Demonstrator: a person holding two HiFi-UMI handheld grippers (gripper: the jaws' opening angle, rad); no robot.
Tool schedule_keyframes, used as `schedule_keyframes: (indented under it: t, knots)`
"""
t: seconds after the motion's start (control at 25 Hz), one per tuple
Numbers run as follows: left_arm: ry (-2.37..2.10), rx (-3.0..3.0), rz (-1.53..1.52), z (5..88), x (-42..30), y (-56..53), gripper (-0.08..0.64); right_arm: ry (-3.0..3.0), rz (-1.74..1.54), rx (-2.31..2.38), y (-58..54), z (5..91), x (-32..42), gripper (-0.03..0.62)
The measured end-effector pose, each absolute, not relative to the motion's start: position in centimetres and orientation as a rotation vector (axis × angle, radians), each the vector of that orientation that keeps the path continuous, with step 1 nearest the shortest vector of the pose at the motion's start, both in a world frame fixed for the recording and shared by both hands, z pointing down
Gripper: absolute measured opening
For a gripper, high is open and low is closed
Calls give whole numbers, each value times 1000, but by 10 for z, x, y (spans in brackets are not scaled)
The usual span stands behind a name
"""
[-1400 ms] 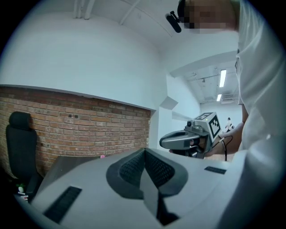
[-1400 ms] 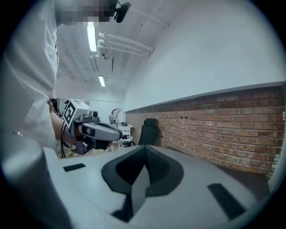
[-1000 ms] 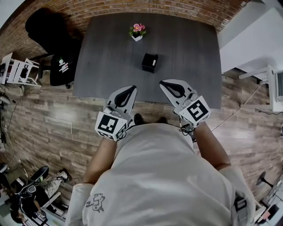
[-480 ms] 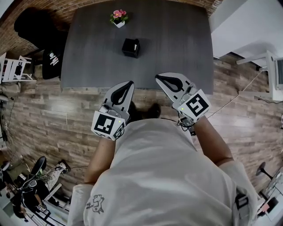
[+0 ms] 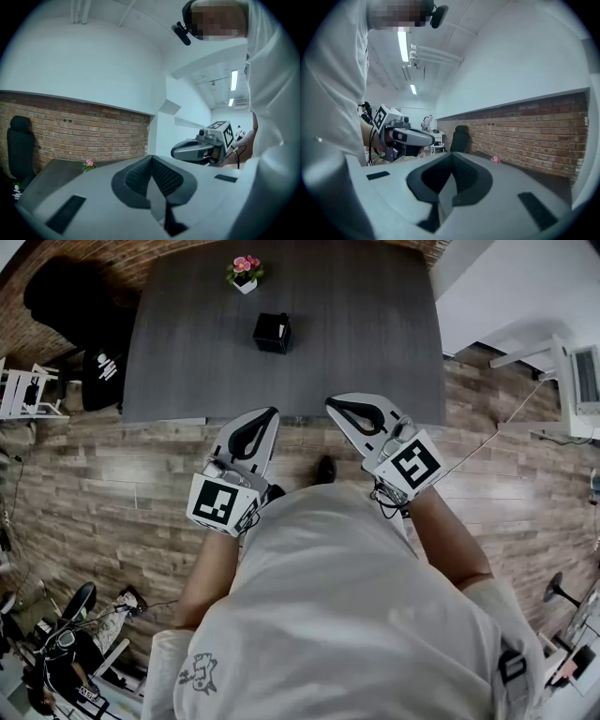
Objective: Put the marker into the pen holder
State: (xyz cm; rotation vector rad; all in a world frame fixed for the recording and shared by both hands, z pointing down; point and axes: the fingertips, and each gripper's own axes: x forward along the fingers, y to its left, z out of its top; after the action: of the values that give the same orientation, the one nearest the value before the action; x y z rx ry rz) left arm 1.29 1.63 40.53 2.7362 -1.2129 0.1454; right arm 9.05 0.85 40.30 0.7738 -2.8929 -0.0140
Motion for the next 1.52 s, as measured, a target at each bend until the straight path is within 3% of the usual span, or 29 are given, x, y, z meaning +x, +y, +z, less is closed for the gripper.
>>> schedule_keyframes:
  t: [0.84, 1.52]
  knots:
    - [-1203, 2791, 76, 389, -126, 122, 11, -2868, -59, 918, 124, 386, -32, 5]
    - [-1159, 2802, 9, 378, -153, 146, 11, -2829, -69, 985, 146, 378, -56, 5]
